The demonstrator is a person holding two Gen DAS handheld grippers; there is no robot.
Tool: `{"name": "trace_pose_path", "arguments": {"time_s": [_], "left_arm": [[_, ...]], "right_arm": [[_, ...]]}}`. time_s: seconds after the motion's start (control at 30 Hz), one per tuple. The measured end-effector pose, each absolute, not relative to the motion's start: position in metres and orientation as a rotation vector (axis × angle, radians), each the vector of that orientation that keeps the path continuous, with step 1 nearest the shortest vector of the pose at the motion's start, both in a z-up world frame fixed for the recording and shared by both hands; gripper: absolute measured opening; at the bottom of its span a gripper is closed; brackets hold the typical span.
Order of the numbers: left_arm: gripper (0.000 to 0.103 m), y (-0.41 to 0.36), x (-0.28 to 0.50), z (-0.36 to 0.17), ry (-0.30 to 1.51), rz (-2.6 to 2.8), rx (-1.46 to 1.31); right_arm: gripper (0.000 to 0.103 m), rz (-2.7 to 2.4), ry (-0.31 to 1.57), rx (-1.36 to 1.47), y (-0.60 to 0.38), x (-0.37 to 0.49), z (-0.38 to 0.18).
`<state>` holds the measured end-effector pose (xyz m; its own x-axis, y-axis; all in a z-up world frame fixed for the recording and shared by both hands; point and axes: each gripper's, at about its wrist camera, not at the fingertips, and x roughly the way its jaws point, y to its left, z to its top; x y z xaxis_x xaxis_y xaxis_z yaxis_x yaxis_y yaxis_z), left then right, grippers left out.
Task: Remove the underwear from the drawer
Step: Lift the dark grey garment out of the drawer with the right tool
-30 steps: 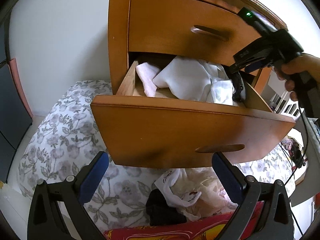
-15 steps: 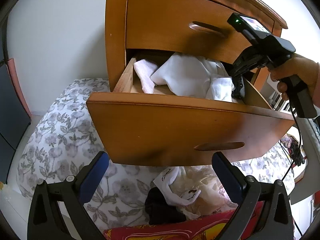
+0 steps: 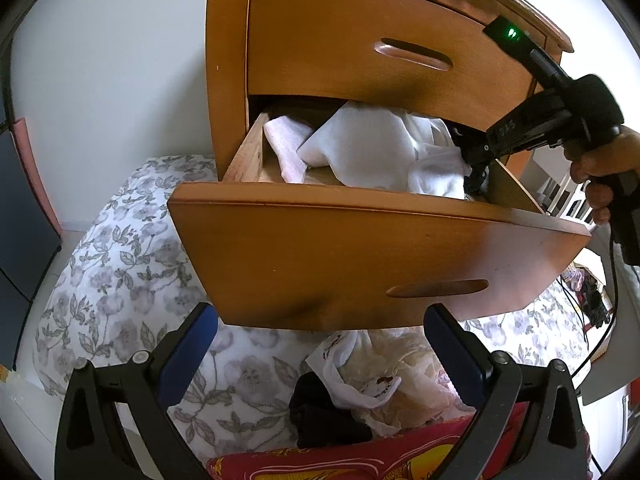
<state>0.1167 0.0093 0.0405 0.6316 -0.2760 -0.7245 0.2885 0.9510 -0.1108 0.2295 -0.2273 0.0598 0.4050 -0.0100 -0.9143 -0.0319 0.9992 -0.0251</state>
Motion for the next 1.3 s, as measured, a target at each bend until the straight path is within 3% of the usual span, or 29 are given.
{"name": "trace_pose_path", "arguments": {"time_s": [0.63, 1.3], "left_arm": [[0.103, 0.009, 0.117, 0.04, 0.832, -0.323, 0.02], [0.103, 0.011, 0.117, 0.04, 0.833, -0.313, 0.015]], "right_arm": [[0.004, 0.32, 0.901, 0.466, -0.26, 0.206, 0.136], [0.004, 0.322, 0.654, 0.398, -0.241, 0.182, 0.275]]}}
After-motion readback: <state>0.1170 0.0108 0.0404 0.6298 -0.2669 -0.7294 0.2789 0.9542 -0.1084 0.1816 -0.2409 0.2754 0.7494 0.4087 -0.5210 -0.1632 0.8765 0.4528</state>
